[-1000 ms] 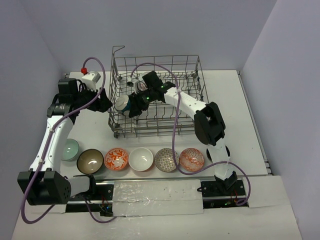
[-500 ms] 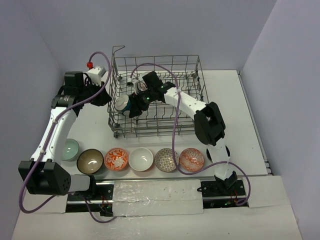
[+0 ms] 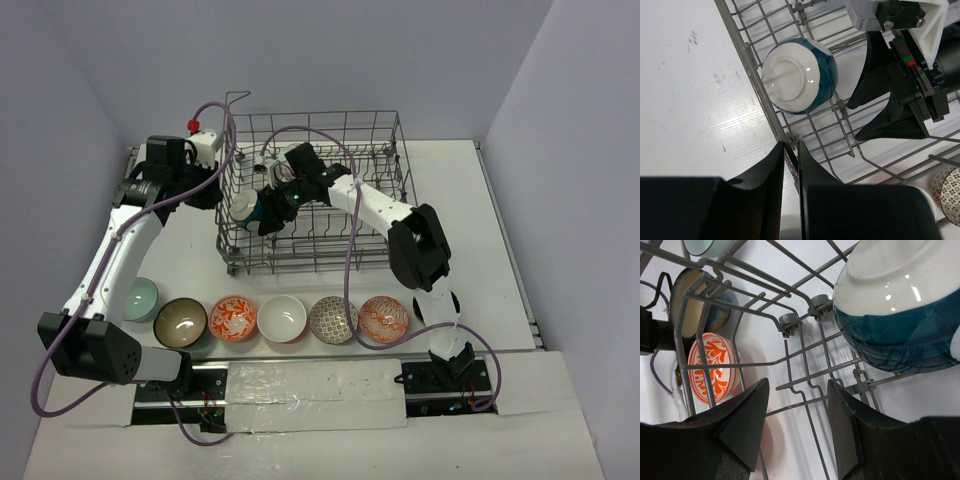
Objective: Load the bowls into the dish rack
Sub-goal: Move the bowl to the dish rack.
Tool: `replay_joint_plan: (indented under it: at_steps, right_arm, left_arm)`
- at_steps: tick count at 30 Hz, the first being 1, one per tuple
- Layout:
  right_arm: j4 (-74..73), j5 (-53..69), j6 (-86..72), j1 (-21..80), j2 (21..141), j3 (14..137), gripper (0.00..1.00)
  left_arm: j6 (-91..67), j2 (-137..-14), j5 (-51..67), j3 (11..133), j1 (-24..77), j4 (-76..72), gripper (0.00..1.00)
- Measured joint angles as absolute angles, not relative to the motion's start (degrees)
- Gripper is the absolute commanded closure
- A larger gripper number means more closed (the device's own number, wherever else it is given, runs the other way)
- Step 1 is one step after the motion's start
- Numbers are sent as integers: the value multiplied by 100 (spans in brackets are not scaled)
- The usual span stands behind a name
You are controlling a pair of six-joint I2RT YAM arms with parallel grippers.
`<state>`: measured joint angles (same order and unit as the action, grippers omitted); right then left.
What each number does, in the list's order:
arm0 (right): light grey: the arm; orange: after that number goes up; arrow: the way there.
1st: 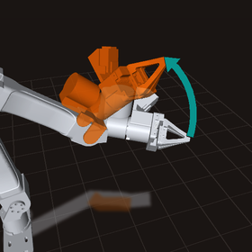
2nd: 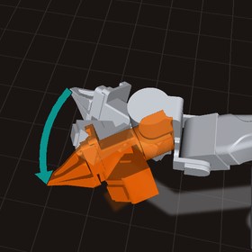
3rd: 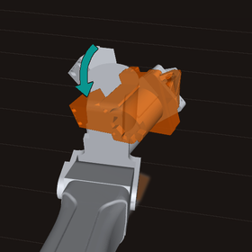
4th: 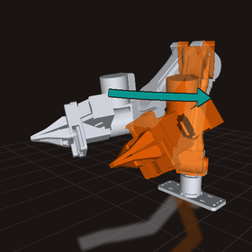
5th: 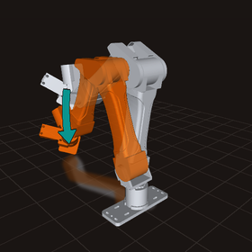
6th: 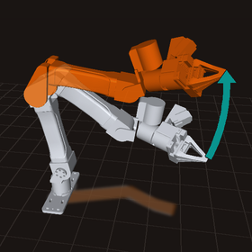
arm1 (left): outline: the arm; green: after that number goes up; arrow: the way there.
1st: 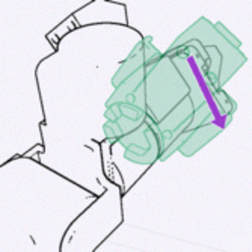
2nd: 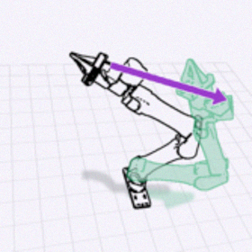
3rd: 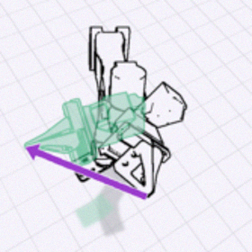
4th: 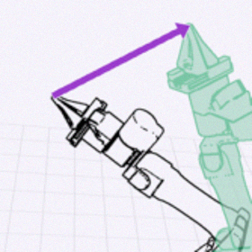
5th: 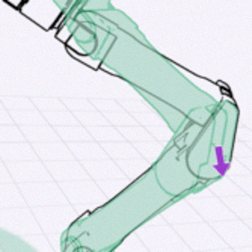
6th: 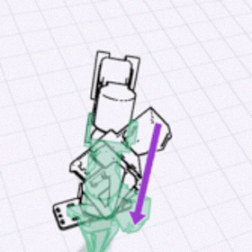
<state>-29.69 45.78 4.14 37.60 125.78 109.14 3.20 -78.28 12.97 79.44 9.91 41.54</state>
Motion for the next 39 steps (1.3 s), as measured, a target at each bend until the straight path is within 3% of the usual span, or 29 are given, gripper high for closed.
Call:
replay_joint_plan:
  at_steps: [23, 28, 35, 39]
  right_arm:
    - [-3179, 4650, 504, 4176, 12617, 10969, 40]
    - [-3166, 4543, 467, 4268, 12709, 11107, 51]
    - [-3135, 4309, 344, 4272, 12866, 11312, 80]
    - [-3135, 4239, 307, 4272, 13037, 11489, 86]
  left_arm:
    - [386, -7929, 510, 8082, 1361, 4228, 100]
    - [388, -7894, 508, 8034, 1363, 4180, 100]
    - [397, -7839, 506, 7955, 1365, 4097, 100]
    - [408, -7793, 504, 7891, 1365, 4027, 100]
